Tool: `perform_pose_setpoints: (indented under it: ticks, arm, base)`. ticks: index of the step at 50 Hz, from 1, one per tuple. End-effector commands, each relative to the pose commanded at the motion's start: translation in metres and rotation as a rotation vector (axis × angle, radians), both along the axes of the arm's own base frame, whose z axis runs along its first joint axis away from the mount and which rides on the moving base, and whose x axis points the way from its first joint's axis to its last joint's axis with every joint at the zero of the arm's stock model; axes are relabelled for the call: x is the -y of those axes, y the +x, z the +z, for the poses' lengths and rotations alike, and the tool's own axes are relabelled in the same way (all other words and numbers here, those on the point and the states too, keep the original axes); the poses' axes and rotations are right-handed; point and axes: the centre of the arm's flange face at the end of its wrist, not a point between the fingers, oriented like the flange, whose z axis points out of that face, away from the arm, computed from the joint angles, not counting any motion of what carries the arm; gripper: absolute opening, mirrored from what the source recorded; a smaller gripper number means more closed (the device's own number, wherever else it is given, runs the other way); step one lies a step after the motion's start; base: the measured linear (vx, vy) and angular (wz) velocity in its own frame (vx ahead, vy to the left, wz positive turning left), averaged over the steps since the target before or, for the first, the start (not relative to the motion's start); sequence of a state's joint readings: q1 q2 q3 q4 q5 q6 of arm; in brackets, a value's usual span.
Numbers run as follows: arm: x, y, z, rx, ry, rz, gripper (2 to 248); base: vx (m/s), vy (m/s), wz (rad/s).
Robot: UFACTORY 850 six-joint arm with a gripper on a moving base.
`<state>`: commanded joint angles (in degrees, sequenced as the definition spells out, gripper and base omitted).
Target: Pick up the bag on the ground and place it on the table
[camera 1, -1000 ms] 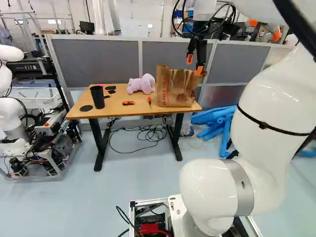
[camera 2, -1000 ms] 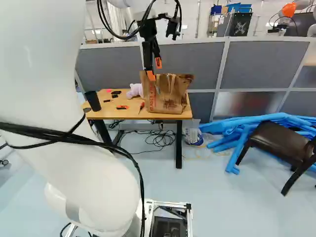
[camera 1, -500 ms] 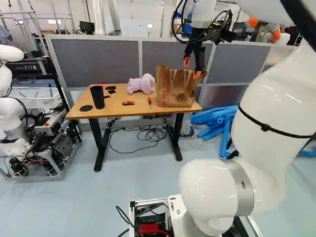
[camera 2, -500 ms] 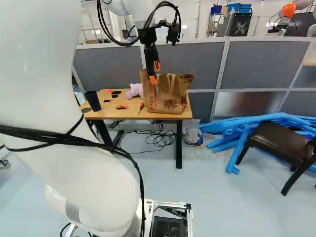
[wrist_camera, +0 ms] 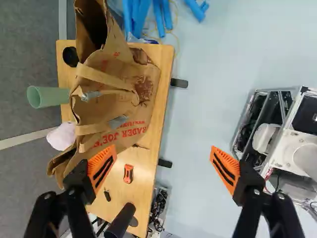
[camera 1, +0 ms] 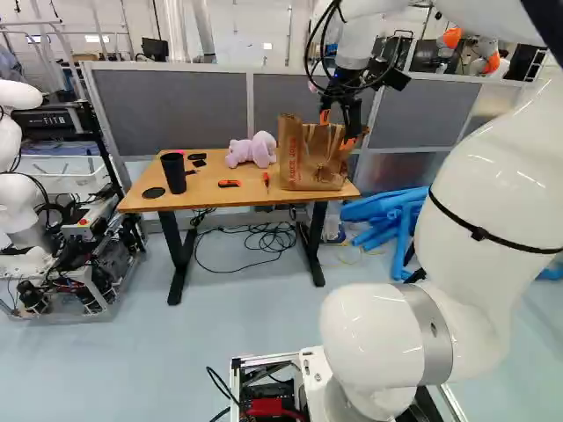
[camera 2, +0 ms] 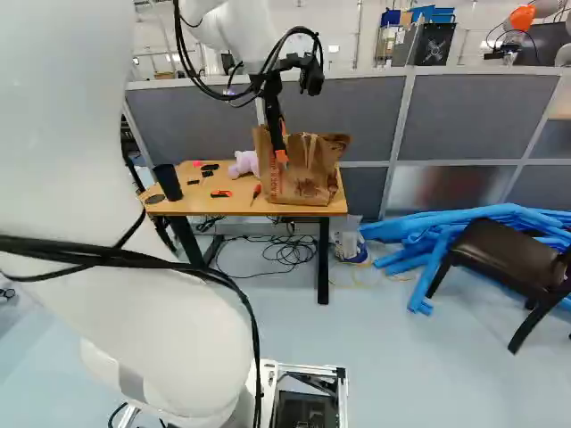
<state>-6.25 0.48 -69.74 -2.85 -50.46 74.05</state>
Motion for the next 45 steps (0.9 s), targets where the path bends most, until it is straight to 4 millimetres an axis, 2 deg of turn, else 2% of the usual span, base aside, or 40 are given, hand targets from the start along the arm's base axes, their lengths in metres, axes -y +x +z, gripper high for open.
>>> perform_pose_setpoints:
  ticks: [24, 45]
  arm:
    - [-0.01, -0.008, -0.052, 0.117, -0.076, 0.196, 247]
    - [-0.02, -0.025, -0.106, 0.242, -0.182, 0.394, 247]
  base:
    - [0.0, 0.0, 0.0]
    - [0.0, 0.0, 0.0]
